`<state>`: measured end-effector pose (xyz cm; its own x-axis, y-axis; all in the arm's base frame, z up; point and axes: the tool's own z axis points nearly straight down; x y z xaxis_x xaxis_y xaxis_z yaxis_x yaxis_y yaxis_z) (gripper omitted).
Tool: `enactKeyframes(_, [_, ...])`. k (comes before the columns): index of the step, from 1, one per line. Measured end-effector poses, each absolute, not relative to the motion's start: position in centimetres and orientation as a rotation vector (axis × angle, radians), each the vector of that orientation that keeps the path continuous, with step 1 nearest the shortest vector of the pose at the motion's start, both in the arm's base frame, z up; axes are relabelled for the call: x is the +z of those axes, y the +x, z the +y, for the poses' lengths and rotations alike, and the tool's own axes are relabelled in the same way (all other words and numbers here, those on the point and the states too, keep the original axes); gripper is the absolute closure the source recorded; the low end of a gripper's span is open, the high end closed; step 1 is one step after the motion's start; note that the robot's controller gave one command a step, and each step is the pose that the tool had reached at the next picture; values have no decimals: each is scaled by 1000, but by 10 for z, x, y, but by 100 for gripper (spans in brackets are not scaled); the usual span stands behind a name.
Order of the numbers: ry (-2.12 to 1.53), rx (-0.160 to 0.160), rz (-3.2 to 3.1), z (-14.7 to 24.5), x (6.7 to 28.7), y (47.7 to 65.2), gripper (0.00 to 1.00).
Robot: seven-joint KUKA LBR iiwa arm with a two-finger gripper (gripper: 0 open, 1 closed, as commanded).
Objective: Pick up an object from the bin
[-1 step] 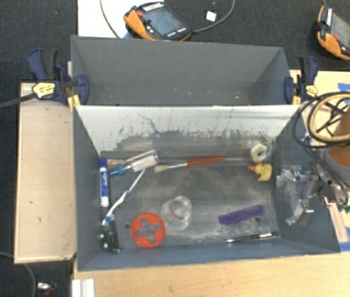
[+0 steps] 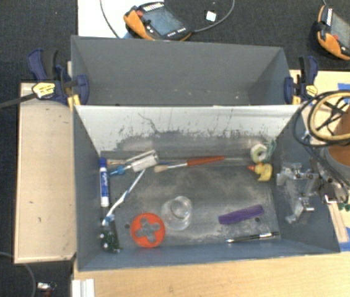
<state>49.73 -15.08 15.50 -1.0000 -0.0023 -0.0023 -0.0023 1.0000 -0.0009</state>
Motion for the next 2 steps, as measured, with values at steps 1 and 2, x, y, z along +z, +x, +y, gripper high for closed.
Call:
enactKeyframes(1, [18,0,3138,-89,70,488,0])
enactKeyframes(2, [-45,-11,3122,-70,119,486,0])
